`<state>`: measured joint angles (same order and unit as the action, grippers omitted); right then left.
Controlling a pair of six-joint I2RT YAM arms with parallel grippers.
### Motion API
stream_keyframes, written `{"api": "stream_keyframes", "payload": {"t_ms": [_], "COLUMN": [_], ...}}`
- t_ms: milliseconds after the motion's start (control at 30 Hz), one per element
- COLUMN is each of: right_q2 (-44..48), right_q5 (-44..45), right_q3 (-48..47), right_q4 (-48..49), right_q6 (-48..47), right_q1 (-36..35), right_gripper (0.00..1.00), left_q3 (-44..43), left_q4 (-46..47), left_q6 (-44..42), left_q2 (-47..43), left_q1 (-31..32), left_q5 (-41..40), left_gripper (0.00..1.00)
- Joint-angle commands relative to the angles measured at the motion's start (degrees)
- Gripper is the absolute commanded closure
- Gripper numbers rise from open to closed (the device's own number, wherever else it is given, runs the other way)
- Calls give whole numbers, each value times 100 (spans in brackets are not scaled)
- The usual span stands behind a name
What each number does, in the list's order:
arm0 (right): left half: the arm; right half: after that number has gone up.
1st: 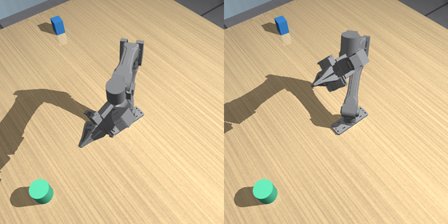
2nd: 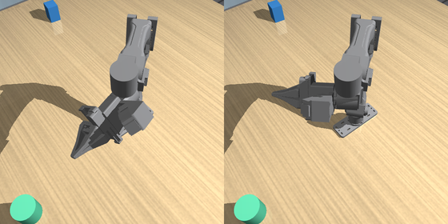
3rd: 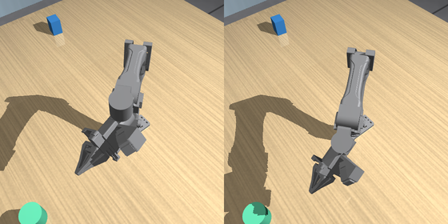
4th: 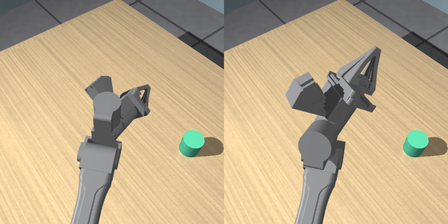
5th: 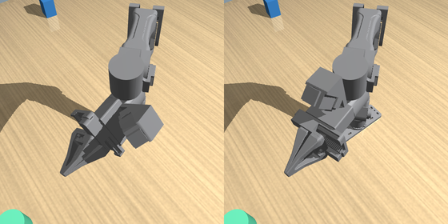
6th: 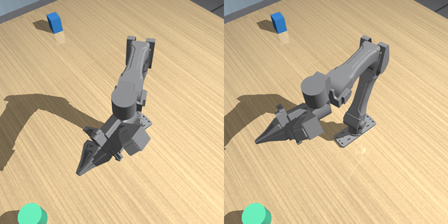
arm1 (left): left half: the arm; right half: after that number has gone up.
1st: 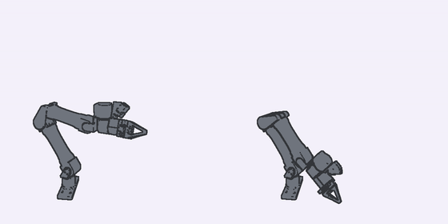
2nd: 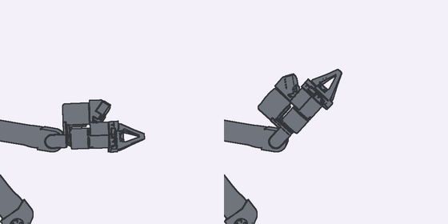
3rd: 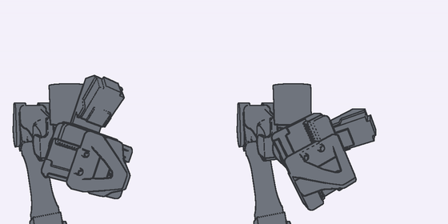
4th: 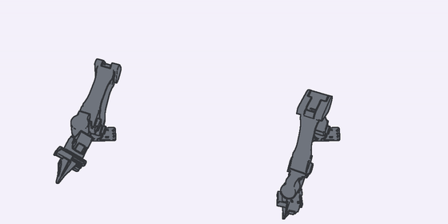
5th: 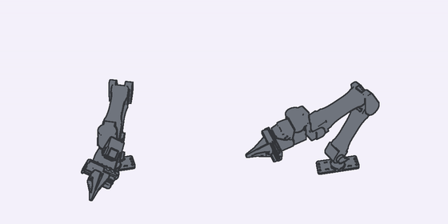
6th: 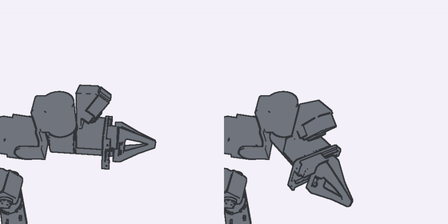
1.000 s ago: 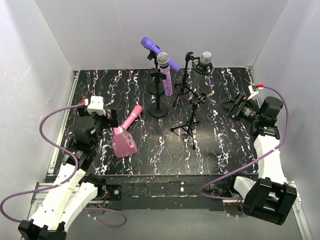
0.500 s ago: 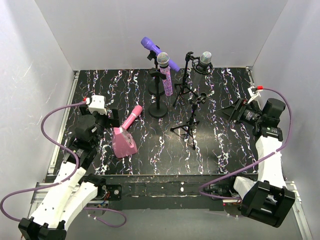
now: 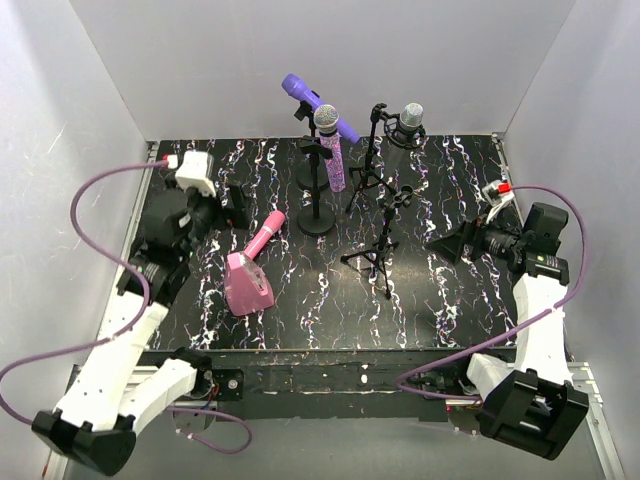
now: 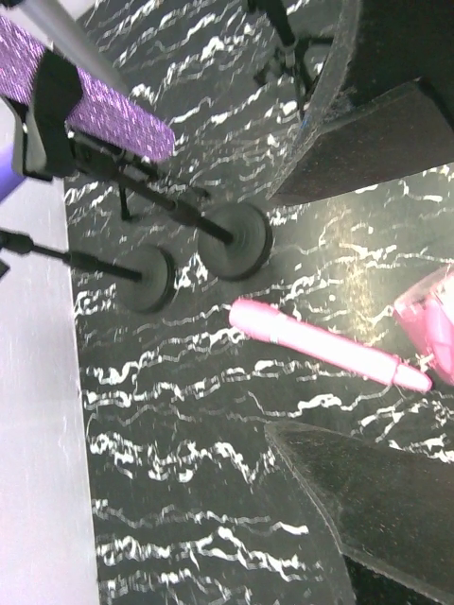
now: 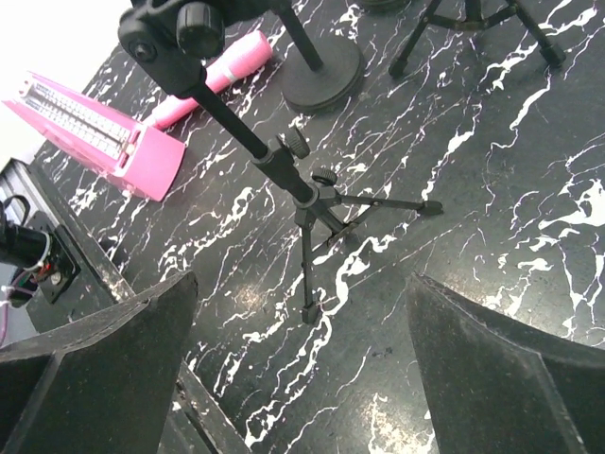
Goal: Attach the microphones to the stand
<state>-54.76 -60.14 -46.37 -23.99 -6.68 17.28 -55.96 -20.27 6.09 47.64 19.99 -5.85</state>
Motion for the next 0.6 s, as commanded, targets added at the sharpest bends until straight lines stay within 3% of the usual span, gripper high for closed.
{"api": "stream_keyframes", "payload": {"t_ms": [0,233,567], "right_q2": [18,317,264], "right_q5": [-86,11,-226], "right_q3": [-118,110,93], "right_q4": [-378,-299,-361], "right_q6": [-826,-879,-853], "right_q1": [30,48,118], "right_gripper": [4,4,4], "left_q3": [-1125,-1760,-2015], "left_q4": [-959,-1603,-1532], "left_q6": [296,156,-160], "left_q2": [1008,2574,4402], "left_q1": [-30,-416,-698], "left_q5": [996,1902,1929], "left_gripper": [2,2,5]}}
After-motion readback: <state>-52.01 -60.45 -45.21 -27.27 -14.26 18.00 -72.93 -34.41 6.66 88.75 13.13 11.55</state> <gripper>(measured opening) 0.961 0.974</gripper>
